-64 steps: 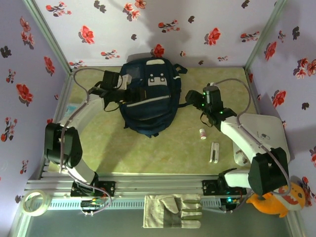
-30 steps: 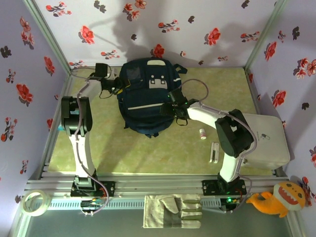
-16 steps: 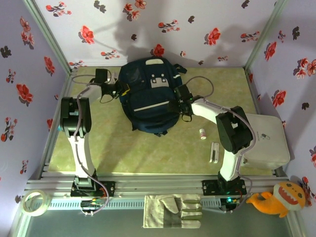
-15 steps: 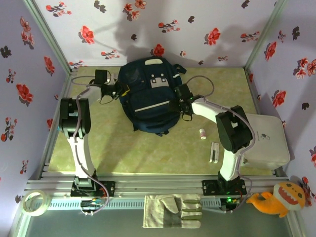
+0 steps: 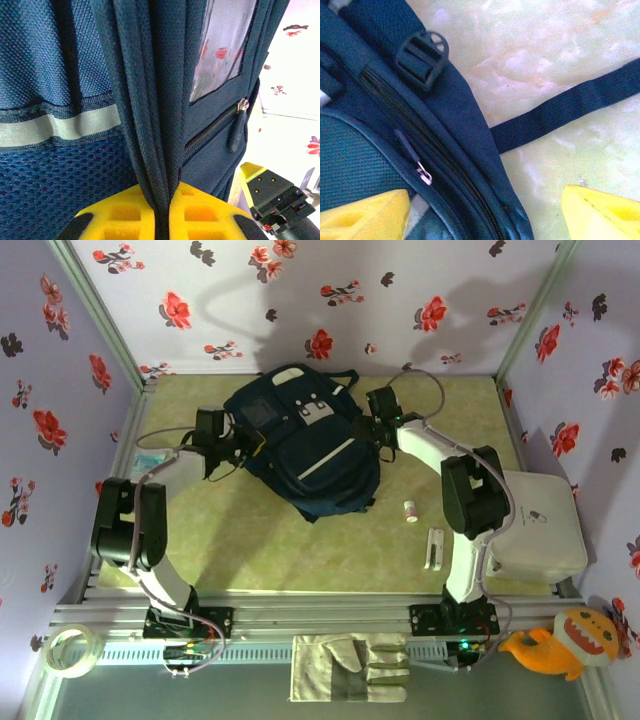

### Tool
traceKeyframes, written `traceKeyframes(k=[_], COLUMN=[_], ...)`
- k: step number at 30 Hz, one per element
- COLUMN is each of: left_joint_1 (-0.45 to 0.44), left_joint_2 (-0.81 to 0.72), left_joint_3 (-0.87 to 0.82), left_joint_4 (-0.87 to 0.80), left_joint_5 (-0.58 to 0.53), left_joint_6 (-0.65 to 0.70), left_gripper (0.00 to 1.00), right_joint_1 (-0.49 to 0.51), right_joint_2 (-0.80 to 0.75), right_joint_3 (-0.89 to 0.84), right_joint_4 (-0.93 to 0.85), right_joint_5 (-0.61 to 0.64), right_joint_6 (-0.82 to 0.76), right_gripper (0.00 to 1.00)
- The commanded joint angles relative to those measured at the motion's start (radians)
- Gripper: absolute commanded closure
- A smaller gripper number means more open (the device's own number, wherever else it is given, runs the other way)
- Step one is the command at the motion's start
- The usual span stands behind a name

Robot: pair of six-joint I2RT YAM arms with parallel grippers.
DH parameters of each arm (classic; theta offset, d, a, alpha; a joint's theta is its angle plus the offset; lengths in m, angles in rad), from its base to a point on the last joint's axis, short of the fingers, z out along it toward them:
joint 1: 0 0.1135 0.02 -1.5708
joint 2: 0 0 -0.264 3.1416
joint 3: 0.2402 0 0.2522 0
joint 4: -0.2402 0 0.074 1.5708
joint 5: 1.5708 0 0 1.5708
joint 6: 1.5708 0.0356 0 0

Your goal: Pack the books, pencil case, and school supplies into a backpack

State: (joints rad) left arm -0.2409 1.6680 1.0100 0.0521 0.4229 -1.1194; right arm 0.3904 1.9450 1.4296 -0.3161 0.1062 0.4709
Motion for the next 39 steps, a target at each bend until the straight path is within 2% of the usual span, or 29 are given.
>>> traceKeyframes(k=[1, 5, 8, 14, 21, 31, 39], left_joint_1=[-0.04, -0.071, -0.09, -0.105, -0.113, -0.113, -0.118], left_joint_2=[-0.063, -0.072, -0.058, -0.041, -0.062, -0.145, -0.168], left_joint_3=[-0.004, 0.002, 0.012, 0.008, -0.056, -0.173, -0.217], left_joint_4=[0.074, 0.093, 0.114, 0.126, 0.148, 0.119, 0.096], left_joint_5=[-0.015, -0.059, -0.063, -0.064, -0.074, -0.102, -0.131], left_joint_6=[-0.095, -0.138, -0.158, -0.166, -0.178, -0.194, -0.209], left_gripper=[0.94, 0.94, 0.93, 0.93, 0.93, 0.94, 0.94], right_joint_1=[0.002, 0.027, 0.096, 0.253, 0.286, 0.207, 0.194], right_joint_2=[-0.128, -0.278, -0.369, -0.413, -0.321, -0.13, 0.06], right_joint_3=[-0.024, -0.146, -0.247, -0.349, -0.383, -0.269, -0.036], right_joint_4=[-0.065, -0.07, -0.053, 0.009, 0.167, 0.255, 0.126], right_joint_5=[-0.002, -0.079, -0.104, -0.122, -0.18, -0.228, -0.217], right_joint_6=[0.011, 0.091, 0.153, 0.239, 0.299, 0.212, 0.113], right_gripper=[0.2, 0.19, 0.19, 0.2, 0.22, 0.23, 0.27])
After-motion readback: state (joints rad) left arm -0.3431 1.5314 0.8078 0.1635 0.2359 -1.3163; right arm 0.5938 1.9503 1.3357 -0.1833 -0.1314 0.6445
